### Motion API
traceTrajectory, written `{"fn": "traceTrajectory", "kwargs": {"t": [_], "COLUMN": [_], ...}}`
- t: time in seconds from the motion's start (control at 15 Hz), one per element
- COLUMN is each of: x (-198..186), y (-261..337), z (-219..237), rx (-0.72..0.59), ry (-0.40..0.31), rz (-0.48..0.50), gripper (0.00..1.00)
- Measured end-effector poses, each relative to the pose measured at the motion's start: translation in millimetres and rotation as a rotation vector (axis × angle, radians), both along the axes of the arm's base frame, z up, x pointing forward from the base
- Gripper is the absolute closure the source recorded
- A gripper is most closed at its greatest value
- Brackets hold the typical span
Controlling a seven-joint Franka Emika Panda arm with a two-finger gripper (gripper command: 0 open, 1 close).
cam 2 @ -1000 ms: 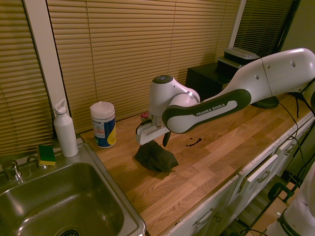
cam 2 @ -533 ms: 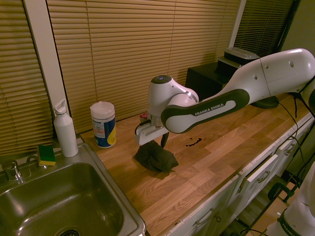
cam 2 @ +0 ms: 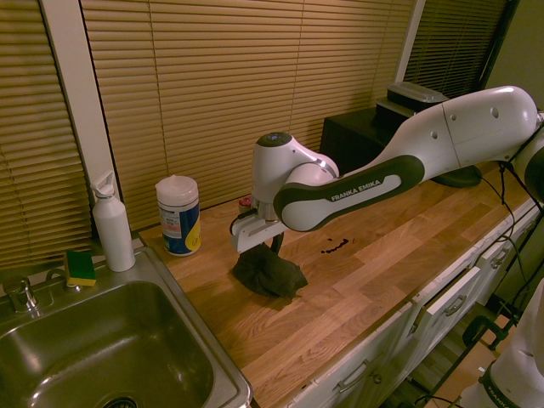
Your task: Clear the spill
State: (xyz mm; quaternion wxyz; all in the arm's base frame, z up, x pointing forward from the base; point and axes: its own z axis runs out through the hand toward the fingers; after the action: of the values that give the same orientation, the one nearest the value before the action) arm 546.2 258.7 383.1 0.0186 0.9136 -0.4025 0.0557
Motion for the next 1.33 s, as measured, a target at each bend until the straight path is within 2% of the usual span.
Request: {"fn": "traceTrajectory", "kwargs": {"t": [0.4, 0.8, 1.07, 1.33], "x": [13, 29, 23, 5], "y": [-18, -72, -112, -153], "z": [-9, -13, -25, -33], "rx": [0.03, 0.049, 0.063, 0.081], "ry": [0.031, 0.051, 0.075, 0.063], "rz": [-0.027, -0.087, -0.13, -0.2], "gripper": [1.0, 1.0, 1.0, 1.0]}}
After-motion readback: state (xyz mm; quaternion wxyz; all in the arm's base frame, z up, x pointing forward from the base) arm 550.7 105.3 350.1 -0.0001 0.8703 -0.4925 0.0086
